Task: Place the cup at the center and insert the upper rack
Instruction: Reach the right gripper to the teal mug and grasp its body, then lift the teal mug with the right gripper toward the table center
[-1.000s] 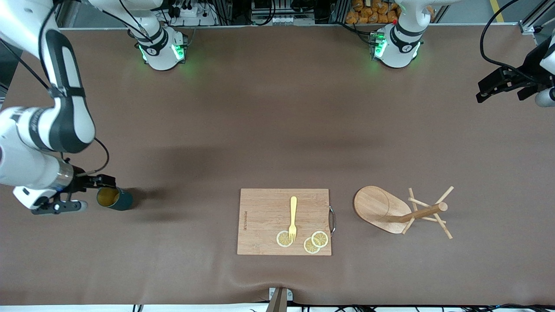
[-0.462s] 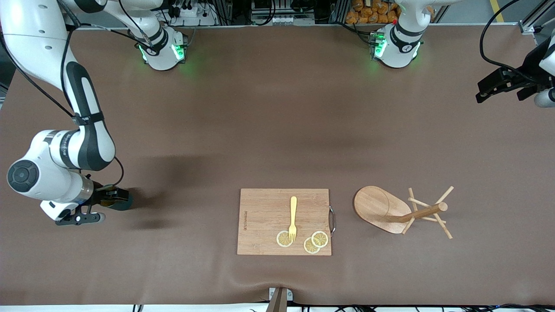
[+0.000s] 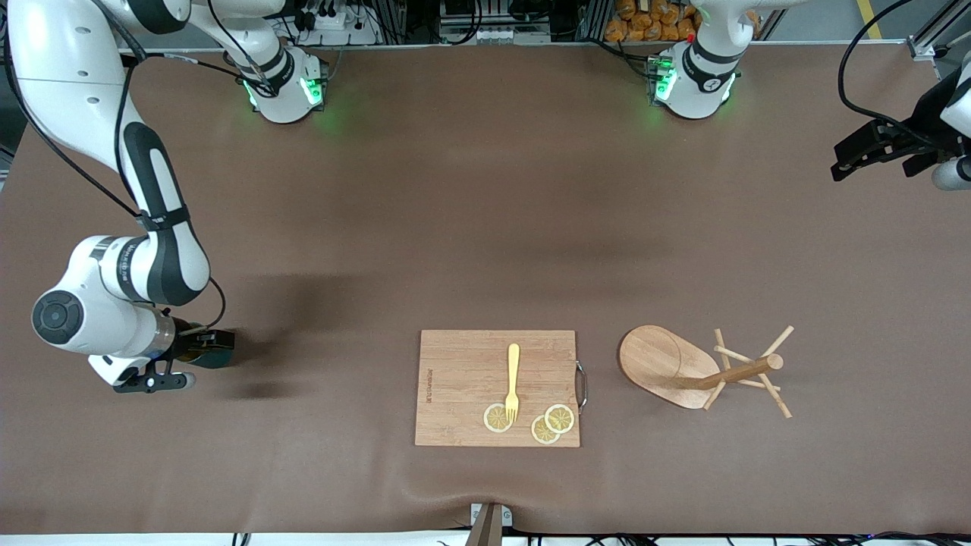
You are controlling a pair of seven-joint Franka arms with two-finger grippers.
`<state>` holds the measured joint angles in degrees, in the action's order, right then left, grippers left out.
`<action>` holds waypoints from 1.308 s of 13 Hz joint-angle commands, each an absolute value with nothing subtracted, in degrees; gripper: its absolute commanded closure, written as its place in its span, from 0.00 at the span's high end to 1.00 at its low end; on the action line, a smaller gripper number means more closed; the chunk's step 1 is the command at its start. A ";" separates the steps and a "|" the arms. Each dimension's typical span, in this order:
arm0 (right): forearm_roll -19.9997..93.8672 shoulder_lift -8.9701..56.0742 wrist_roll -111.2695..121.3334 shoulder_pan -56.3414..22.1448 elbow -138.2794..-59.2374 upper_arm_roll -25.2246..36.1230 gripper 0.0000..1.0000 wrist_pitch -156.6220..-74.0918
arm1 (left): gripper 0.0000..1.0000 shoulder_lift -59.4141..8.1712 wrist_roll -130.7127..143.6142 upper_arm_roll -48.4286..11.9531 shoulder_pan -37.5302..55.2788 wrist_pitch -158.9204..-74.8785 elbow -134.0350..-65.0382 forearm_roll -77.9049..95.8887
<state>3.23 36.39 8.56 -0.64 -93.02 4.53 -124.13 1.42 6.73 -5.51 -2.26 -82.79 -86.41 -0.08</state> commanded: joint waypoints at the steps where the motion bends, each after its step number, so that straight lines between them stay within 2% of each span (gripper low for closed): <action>1: 4.04 36.91 8.17 -0.44 -93.51 4.39 1.00 -123.93 | 1.00 1.32 5.71 -5.54 -2.29 -82.09 -86.31 0.09; 2: 4.04 36.91 8.52 -0.44 -93.60 4.39 0.90 -123.75 | 1.00 1.41 5.71 -5.71 -2.37 -82.09 -86.22 0.09; 3: 3.96 36.91 8.96 -0.44 -93.60 4.39 0.65 -123.66 | 1.00 1.41 5.71 -5.71 -2.29 -82.00 -86.22 0.09; 4: 3.78 36.91 10.10 -0.44 -93.60 4.39 0.28 -123.66 | 1.00 1.41 5.71 -5.71 -2.29 -82.00 -86.13 0.09; 5: 3.78 36.91 11.67 -0.44 -93.60 4.39 0.07 -123.66 | 1.00 1.41 5.71 -5.71 -2.37 -82.09 -86.13 0.09; 6: 3.78 36.83 12.30 -0.44 -93.52 4.39 0.00 -123.58 | 1.00 1.41 5.71 -5.71 -2.29 -82.09 -86.13 0.09; 13: 3.95 35.60 12.13 -2.81 -90.70 4.31 0.00 -118.92 | 1.00 1.41 5.71 -5.71 -2.37 -82.09 -85.96 0.17; 17: 4.13 33.49 11.43 -6.75 -89.21 1.67 0.00 -116.46 | 1.00 1.49 5.71 -5.71 -2.37 -82.09 -85.96 0.18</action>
<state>3.44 35.81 11.72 -4.12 -89.09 2.25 -118.09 1.27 6.73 -5.66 -2.24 -82.78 -86.46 -0.08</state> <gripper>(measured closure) 0.956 0.000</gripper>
